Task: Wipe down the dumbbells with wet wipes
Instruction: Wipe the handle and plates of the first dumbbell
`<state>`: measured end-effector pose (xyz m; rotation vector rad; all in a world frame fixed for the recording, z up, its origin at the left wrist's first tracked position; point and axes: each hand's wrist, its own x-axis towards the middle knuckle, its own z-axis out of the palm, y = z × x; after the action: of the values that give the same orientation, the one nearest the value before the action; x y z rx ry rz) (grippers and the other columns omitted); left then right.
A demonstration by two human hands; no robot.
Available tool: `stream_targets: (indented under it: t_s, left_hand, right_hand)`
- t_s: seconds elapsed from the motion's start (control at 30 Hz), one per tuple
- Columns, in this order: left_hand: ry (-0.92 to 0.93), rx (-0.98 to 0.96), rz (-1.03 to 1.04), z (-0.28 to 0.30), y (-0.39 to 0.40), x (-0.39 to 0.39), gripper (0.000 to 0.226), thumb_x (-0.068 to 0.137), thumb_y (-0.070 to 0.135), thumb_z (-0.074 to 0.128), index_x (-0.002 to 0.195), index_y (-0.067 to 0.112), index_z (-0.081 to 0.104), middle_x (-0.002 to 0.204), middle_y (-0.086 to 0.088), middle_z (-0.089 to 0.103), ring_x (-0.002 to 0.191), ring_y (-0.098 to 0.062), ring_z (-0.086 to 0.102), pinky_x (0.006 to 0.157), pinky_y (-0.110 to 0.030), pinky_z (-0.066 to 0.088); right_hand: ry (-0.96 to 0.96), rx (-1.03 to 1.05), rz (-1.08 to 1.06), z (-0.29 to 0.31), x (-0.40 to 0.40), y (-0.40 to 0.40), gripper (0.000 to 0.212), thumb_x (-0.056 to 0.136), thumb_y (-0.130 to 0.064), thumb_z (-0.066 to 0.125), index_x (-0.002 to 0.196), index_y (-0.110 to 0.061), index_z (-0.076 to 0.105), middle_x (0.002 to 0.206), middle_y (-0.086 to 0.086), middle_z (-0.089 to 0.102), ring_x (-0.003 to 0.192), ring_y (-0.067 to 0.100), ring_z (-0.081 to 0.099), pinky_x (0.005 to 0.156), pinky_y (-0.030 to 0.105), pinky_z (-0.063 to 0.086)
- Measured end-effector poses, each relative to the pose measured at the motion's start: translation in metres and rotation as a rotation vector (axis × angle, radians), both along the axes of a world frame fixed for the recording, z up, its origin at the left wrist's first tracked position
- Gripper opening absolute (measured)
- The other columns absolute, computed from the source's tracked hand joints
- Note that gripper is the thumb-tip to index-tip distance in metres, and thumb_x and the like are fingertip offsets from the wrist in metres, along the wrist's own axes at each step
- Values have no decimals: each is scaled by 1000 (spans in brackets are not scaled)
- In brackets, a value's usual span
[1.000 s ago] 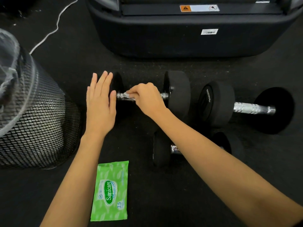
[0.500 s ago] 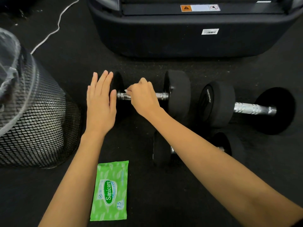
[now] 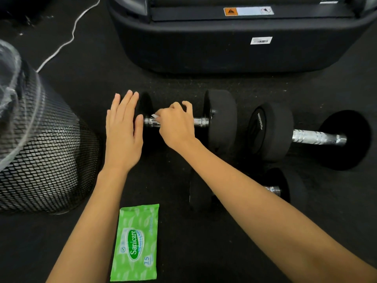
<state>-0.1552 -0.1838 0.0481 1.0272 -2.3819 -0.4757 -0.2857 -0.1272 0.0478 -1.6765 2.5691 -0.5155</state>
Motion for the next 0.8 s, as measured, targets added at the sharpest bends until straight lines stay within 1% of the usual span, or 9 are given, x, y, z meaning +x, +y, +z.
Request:
stream_targets:
  t_s: [0.07, 0.13, 0.27, 0.4, 0.43, 0.53, 0.6, 0.67, 0.8]
  left_hand:
    - [1, 2, 9, 0, 0, -1, 49, 106, 23, 35, 154, 20, 27, 163, 5, 21, 152, -13, 3, 119, -38, 1]
    - [4, 0, 11, -1, 1, -1, 49, 106, 23, 35, 154, 20, 27, 163, 5, 21, 152, -13, 3, 120, -38, 1]
    - [16, -4, 17, -2, 1, -1, 48, 106, 22, 35, 154, 19, 28, 162, 4, 23, 152, -14, 7, 121, -41, 3]
    - [14, -1, 10, -2, 1, 0, 49, 107, 24, 35, 154, 20, 27, 162, 5, 23, 152, -13, 6, 122, -41, 4]
    - [15, -1, 8, -2, 1, 0, 49, 107, 24, 35, 154, 20, 27, 162, 5, 22, 152, -13, 6, 122, -41, 4]
    - [17, 1, 6, -2, 2, 1, 49, 107, 24, 35, 155, 20, 26, 162, 4, 22, 152, -14, 6, 123, -41, 5]
    - [18, -2, 8, -2, 2, 1, 49, 107, 24, 35, 155, 19, 27, 162, 4, 22, 152, -14, 6, 123, -42, 5]
    - [9, -2, 12, -1, 2, 0, 49, 107, 24, 35, 155, 19, 26, 162, 4, 22, 152, -15, 6, 123, -43, 5]
    - [-7, 2, 0, 0, 1, 2, 49, 107, 25, 34, 155, 20, 25, 163, 5, 20, 152, -14, 4, 123, -42, 4]
  right_hand:
    - [37, 15, 25, 1, 1, 6, 29, 91, -22, 58, 118, -27, 65, 102, -6, 69, 116, 17, 52, 116, 42, 9]
    - [35, 20, -9, 2, 0, 9, 28, 92, -26, 56, 118, -29, 64, 101, -6, 69, 114, 18, 54, 117, 44, 8]
    - [-131, 80, -93, 12, -2, -6, 21, 91, -30, 56, 108, -22, 65, 94, -3, 68, 104, 19, 58, 113, 42, 22]
    - [-135, 70, 60, 11, 9, -11, 21, 89, -17, 57, 109, -17, 65, 97, 1, 69, 95, 20, 64, 92, 35, 46]
    - [-105, 54, 87, 8, 10, -6, 24, 89, -14, 58, 112, -16, 65, 100, 2, 69, 96, 20, 64, 90, 35, 48]
    - [-32, 15, 77, 3, 3, 8, 30, 88, -8, 57, 117, -16, 64, 105, 3, 70, 99, 22, 64, 95, 34, 46]
    - [-80, 44, 7, 7, -2, 11, 22, 89, -9, 58, 110, -12, 64, 101, 5, 68, 95, 24, 64, 87, 30, 47]
    - [-123, 78, -29, 16, -1, 7, 16, 90, -10, 58, 106, -9, 61, 102, 9, 65, 94, 25, 62, 79, 32, 46]
    - [-88, 83, 36, 19, 5, 9, 23, 91, -8, 55, 114, -11, 60, 109, 8, 64, 101, 25, 61, 81, 33, 47]
